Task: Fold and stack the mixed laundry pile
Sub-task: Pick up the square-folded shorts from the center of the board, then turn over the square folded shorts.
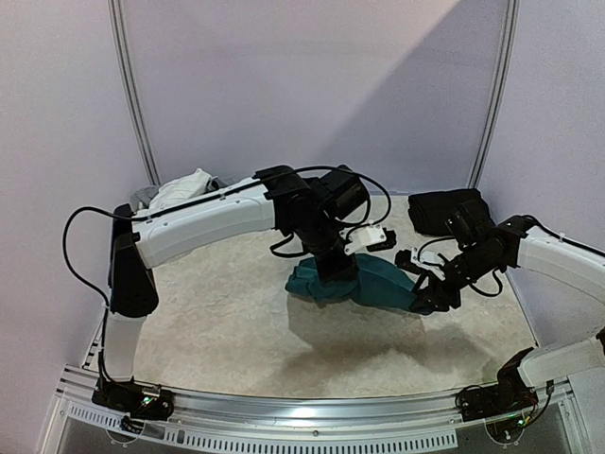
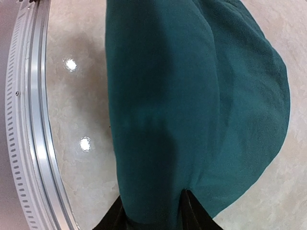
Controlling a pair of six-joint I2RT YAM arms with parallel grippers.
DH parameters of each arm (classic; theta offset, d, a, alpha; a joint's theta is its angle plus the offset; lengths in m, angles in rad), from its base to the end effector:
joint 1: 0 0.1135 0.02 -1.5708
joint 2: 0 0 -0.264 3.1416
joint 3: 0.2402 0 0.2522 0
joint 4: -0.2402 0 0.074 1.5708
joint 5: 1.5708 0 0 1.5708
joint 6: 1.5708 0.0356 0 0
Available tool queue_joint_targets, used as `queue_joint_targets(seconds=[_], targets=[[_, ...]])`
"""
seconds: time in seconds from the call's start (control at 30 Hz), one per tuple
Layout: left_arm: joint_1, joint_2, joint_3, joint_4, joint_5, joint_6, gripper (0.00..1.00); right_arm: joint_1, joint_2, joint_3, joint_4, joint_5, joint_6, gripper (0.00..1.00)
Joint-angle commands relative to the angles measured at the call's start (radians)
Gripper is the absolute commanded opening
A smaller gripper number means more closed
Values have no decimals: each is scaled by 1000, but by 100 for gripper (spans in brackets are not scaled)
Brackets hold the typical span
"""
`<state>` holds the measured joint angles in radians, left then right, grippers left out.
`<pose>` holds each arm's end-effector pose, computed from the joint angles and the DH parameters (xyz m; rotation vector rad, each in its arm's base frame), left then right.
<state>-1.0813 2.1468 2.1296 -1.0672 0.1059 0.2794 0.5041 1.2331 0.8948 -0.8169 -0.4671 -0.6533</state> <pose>0.2134 -0.4085 0.2940 1.7308 2.0821 -0.3943 0.1903 0.1233 0.2411 -1.5529 2.1352 0.5841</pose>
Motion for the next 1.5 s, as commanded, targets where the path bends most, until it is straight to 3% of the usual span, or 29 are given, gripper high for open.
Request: queue_joint_targets(seconds=[0.0, 0.07, 0.17, 0.37, 0.73, 0.9, 1.07, 1.1, 1.13, 1.2, 1.23, 1.3, 1.37, 1.47], targets=[[-9, -75, -20, -7, 51, -3, 0, 7, 7, 44, 19, 8, -7, 21], [-10, -87, -27, -20, 72, -3, 0, 7, 1, 71, -12, -15, -14, 7], [-10, -109, -25, -74, 131, 4, 0, 8, -23, 147, -118, -62, -46, 2], [-9, -176, -17, -166, 275, 4, 0, 7, -78, 302, -352, -134, -110, 1], [-27, -304, -121, -48, 446, -125, 0, 23, -145, 386, -524, -255, -112, 1], [43, -219, -22, -163, 496, -70, 0, 23, -19, 449, -602, -267, -180, 0], [264, -32, 98, -164, 582, -53, 0, -109, 274, 633, -633, -293, -306, 0], [326, 30, 164, -135, 592, -93, 6, -153, 341, 731, -619, -304, -317, 2], [402, 101, 232, -87, 587, -155, 19, -195, 479, 843, -573, -302, -297, 10], [481, 201, 298, 113, 476, -308, 40, -262, 714, 1152, -502, -282, -163, 34], [527, 233, 310, 205, 379, -371, 44, -286, 898, 1347, -494, -264, -26, 46], [571, 269, 325, 304, 174, -474, 50, -304, 1143, 1690, -516, -226, 135, 61], [588, 241, 274, 362, 93, -539, 51, -297, 1185, 1548, -388, -150, 182, 68], [565, 113, 68, 432, 76, -520, 53, -307, 1041, 1258, -236, -155, 227, 75]])
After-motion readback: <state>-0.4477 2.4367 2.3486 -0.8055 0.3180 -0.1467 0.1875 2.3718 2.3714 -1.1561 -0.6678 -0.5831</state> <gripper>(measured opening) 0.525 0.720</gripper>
